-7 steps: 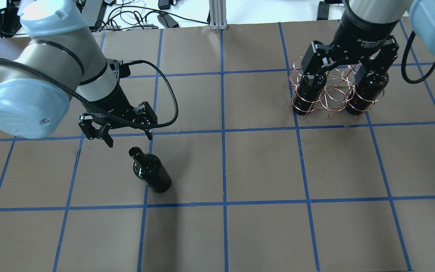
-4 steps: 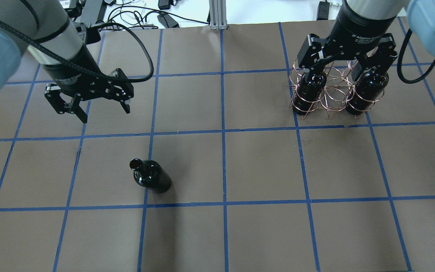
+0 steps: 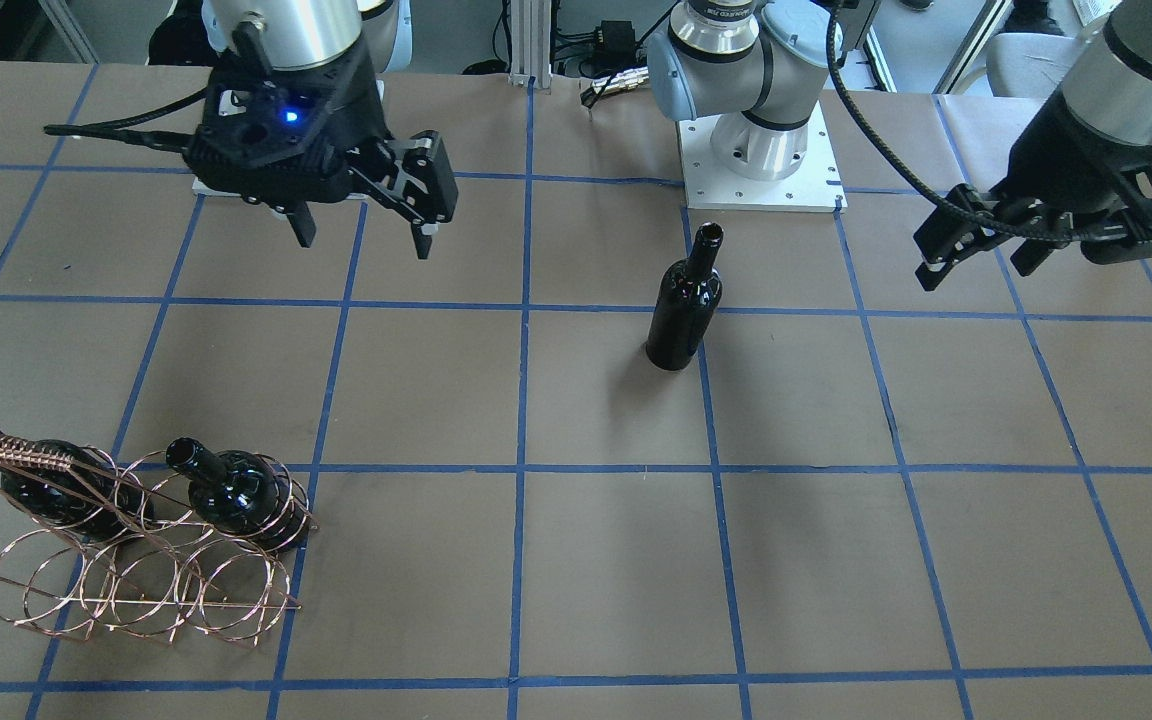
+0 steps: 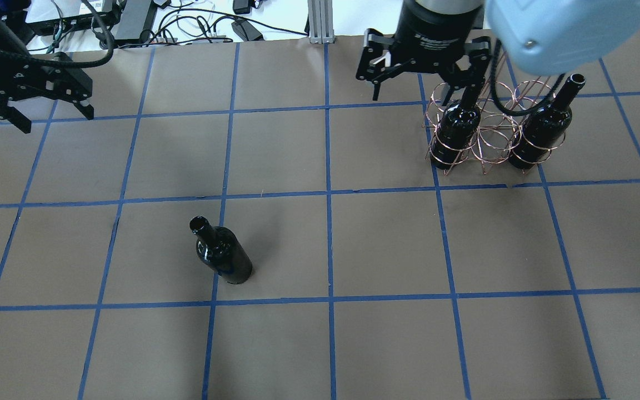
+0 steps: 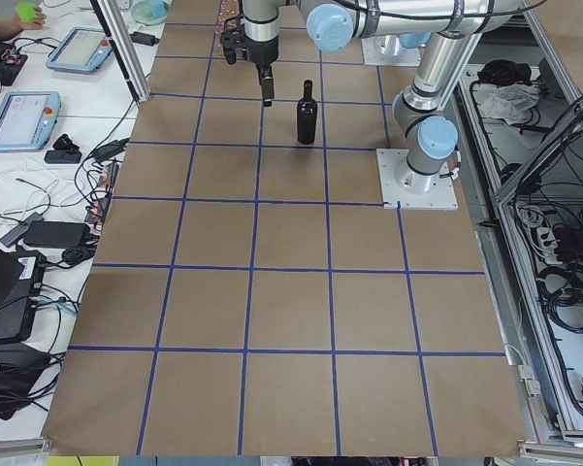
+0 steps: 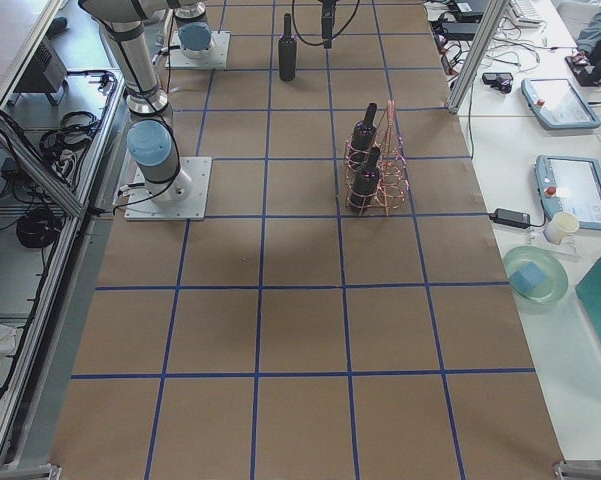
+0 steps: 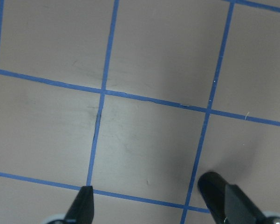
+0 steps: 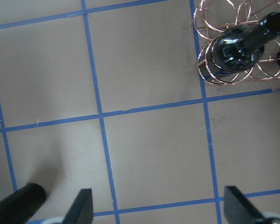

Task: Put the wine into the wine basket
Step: 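Retract the left arm while the right arm swings toward the bottle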

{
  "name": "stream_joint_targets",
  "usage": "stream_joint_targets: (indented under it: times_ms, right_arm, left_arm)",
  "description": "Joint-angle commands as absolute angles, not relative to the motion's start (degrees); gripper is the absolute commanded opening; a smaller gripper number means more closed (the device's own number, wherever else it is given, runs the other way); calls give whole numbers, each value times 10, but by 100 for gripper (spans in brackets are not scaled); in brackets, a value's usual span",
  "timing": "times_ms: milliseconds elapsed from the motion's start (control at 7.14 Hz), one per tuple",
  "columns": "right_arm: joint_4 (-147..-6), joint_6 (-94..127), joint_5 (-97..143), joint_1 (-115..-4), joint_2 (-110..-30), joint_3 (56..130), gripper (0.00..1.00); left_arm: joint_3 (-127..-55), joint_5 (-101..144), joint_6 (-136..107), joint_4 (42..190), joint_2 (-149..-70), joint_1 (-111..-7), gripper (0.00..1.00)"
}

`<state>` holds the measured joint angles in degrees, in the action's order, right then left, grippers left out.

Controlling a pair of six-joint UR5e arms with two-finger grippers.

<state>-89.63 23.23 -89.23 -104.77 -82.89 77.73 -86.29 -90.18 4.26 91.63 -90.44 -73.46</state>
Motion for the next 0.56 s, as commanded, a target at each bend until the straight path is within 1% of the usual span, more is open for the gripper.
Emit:
stream_joint_targets:
  times_ms: [0,140,280,420]
  right_arm:
    - [-925,341,-895,-1135,-783,750,100]
    - [-930,385,-899,-1174,-753,727,100]
    - [-931,445,-914,-1229,-707,689,100]
    - [-933,493,-927,-1277,-655,644,100]
  left_arm:
    - [-864,-914,50,895,-905,-692,100]
    - [-868,-914,55,895,-906,-686,100]
    - [-863,-930,55,901,-889,-686,100]
    - [-868,-948,57,903,-888,-687,100]
